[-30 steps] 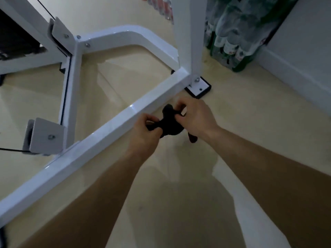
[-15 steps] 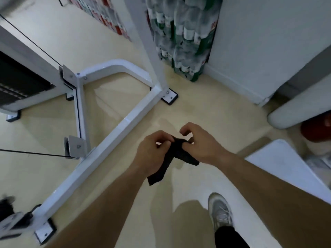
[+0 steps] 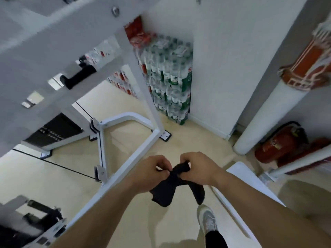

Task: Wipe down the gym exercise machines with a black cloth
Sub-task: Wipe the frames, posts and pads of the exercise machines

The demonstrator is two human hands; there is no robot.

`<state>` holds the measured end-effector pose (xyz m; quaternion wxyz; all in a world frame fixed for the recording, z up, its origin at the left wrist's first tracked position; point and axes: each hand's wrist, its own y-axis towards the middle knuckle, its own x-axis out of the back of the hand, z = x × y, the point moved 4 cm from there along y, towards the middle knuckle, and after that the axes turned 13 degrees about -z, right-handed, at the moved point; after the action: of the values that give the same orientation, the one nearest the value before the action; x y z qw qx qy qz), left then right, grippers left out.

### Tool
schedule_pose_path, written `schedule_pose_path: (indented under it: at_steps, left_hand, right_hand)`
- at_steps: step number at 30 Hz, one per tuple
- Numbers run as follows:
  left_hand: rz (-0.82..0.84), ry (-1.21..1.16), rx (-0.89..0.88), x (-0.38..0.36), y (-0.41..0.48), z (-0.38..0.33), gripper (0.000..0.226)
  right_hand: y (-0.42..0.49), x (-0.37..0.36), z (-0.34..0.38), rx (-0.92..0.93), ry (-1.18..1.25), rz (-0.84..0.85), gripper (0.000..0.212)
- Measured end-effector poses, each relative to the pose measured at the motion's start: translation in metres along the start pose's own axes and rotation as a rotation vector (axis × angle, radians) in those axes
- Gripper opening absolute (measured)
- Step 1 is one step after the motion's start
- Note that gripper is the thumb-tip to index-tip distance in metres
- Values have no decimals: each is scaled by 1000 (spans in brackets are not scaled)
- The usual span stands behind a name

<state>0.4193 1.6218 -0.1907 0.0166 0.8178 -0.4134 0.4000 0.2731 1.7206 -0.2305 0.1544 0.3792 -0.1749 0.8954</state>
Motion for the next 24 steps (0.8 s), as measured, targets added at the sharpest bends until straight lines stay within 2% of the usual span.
schedule_pose_path:
  at_steps: [5, 9, 14, 19, 24]
  left_hand:
    - [-46, -25, -8, 50, -48, -65, 7]
    - [-173, -62, -18, 85, -66, -100, 10]
    - [-244, -26, -36, 128, -69, -133, 19]
    - [-306, 28, -53, 164, -59, -164, 27]
    - [-347, 203, -45, 199, -51, -184, 18]
  right_hand:
    - [-40, 71, 66, 66, -74, -46, 21]
    - [-52, 117, 101, 66, -82, -37, 24]
    - [-47, 166, 125, 43, -49, 53, 14]
    - [-28, 210, 154, 33, 32, 161, 34]
    - [-8, 249, 182, 105, 62, 127, 13]
